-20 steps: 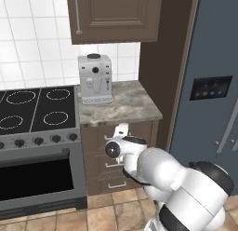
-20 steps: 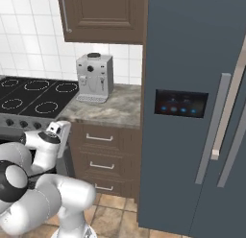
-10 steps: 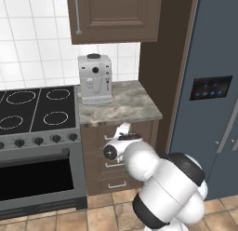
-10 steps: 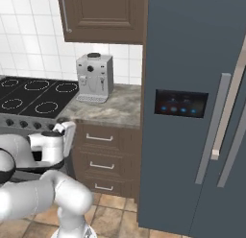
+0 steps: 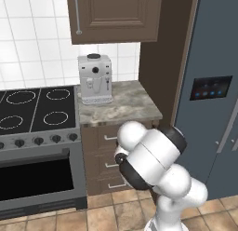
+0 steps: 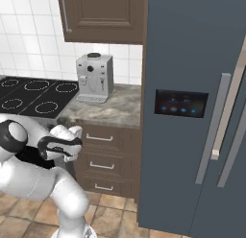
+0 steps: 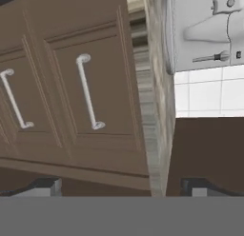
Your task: Take the tongs from the drawer on the left and place them on the dining counter next to the tray containing the kebab skewer.
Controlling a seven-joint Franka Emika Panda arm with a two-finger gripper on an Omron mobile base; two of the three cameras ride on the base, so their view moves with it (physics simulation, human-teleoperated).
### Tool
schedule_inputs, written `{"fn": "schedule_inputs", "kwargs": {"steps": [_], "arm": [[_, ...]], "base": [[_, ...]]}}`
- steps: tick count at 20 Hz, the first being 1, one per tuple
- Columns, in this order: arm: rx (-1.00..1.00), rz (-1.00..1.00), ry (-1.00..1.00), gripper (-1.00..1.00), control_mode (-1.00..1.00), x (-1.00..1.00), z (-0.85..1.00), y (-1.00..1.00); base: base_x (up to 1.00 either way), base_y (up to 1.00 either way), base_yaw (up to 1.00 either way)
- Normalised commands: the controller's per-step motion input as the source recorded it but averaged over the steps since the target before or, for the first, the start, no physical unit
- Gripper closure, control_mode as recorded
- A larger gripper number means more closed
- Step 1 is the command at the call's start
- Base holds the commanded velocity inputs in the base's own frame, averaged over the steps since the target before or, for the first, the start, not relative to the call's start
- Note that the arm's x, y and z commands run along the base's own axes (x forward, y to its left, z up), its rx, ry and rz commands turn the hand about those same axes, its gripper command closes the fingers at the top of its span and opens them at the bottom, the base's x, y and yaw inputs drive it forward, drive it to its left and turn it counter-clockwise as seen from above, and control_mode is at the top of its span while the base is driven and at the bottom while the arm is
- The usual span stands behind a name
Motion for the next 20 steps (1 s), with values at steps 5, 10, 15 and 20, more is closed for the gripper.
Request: {"fn": "schedule_inputs", "kwargs": {"steps": [5,10,15,20], "arm": [[0.00,0.14,-0.11,-1.00,-1.00,0.00,-0.69,-0.61],[0.00,0.09,-0.13,-1.00,-1.00,0.27,-0.36,-0.20],[0.02,0.02,-0.24,-1.00,-1.00,0.18,0.10,0.00],[0.04,0.02,-0.05,-1.00,-1.00,0.35,0.52,0.10]], "base": [[0.00,0.00,0.00],[0.00,0.00,0.00],[0.00,0.00,0.00],[0.00,0.00,0.00]]}}
